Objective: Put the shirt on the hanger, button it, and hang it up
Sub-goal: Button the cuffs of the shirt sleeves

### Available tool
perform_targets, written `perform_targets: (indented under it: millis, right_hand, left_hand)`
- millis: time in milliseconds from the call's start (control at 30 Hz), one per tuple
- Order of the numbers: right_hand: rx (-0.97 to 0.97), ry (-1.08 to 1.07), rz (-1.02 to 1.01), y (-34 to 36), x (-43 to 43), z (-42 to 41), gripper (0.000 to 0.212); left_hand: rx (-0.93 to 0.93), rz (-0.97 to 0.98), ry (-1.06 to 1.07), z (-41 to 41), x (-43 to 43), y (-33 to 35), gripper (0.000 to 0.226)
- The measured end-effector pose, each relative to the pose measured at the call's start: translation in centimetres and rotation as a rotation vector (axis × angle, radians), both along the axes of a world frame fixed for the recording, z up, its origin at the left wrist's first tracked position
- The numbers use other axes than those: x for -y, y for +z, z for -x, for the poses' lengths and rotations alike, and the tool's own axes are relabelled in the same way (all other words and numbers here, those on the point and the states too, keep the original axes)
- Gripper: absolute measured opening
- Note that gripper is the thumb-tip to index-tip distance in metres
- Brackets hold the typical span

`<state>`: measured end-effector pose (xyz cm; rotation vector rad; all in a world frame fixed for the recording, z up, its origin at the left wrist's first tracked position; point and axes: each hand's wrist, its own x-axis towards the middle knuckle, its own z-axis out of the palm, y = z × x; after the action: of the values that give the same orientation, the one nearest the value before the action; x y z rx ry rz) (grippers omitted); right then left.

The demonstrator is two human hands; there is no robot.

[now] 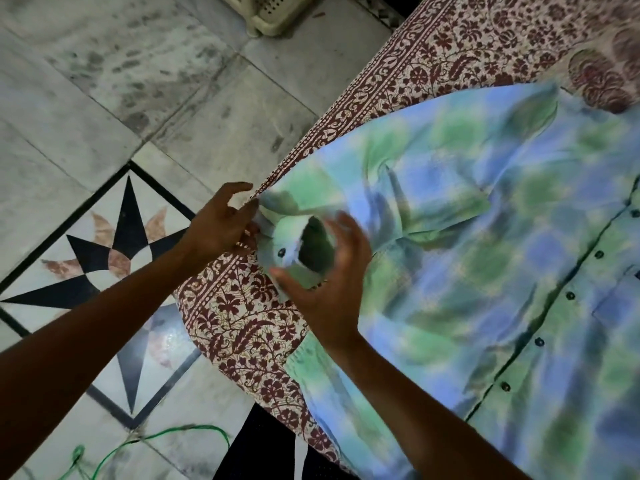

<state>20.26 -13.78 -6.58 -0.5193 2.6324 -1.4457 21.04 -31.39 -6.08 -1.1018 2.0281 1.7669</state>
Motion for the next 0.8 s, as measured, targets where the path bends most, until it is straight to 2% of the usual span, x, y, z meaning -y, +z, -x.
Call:
perform_targets:
  millis: [33,67,100,133,233,300,400,467,533,567,633,667,733,800]
  right_hand:
    - [0.145,-0.187,-0.007,0.3,0.3,-0.5,0.088]
    - [0.284,-0.28,0.009,0.4,0.6,-1.0,0.099]
    - [0.365,-0.273,0.017,0.2,0.9,-1.5,0.102]
    - [0.367,-0.201,-0.009,-0.1,1.0,-2.0,0.096]
    - [0.069,0.043,-0.126,0.2,2.0,-2.7,0.051]
    - [-0.128,0.209,-0.051,0.9,2.8,-3.4,0.035]
    - [-0.206,0.585,0.087,1.1,3.4,-5.2,0.034]
    - [-0.23,0.571,0.052,0.3,3.0,-5.2,0.039]
    - [-0.171,0.393,-0.12,-1.2,2.4,-4.1,0.057]
    - [-0.163,0.361,-0.281,-2.2,1.9,-3.5,0.07]
    - [-0.203,0.459,-0.597,-4.4,0.8,-3.0,0.084]
    - [-0.214,0.522,-0.678,-5.1,0.5,-2.9,0.085]
    - [-0.236,0.56,-0.679,-5.5,0.3,-2.9,0.083]
    - [-0.296,0.539,-0.588,-4.9,0.1,-1.9,0.077]
  left_hand:
    - [-0.023,0.041,-0.097,-0.2,-0.2,0.1,0.034]
    - [-0.046,0.08,-0.191,-0.2,-0.4,0.3,0.037]
    - [-0.055,0.102,-0.266,-0.1,-0.7,0.6,0.038]
    - [-0.029,0.103,-0.327,0.2,-1.1,1.1,0.039]
    - [0.131,0.078,-0.408,1.6,-1.5,2.1,0.059]
    - [0.241,0.111,-0.387,2.0,-0.4,2.3,0.064]
    - [0.356,0.299,-0.521,0.2,3.3,1.3,0.044]
    - [0.36,0.302,-0.457,-1.9,5.6,0.2,0.035]
    - [0.315,0.219,-0.294,-3.8,6.5,-0.8,0.028]
    - [0.28,0.169,-0.232,-4.3,6.5,-1.3,0.026]
    - [0.253,0.091,-0.171,-5.0,6.2,-1.9,0.028]
    - [0.262,0.096,-0.152,-5.1,5.9,-2.1,0.036]
    - [0.259,0.273,-0.151,-5.2,5.5,-2.7,0.054]
    - [0.107,0.584,-0.203,-5.0,4.8,-2.8,0.061]
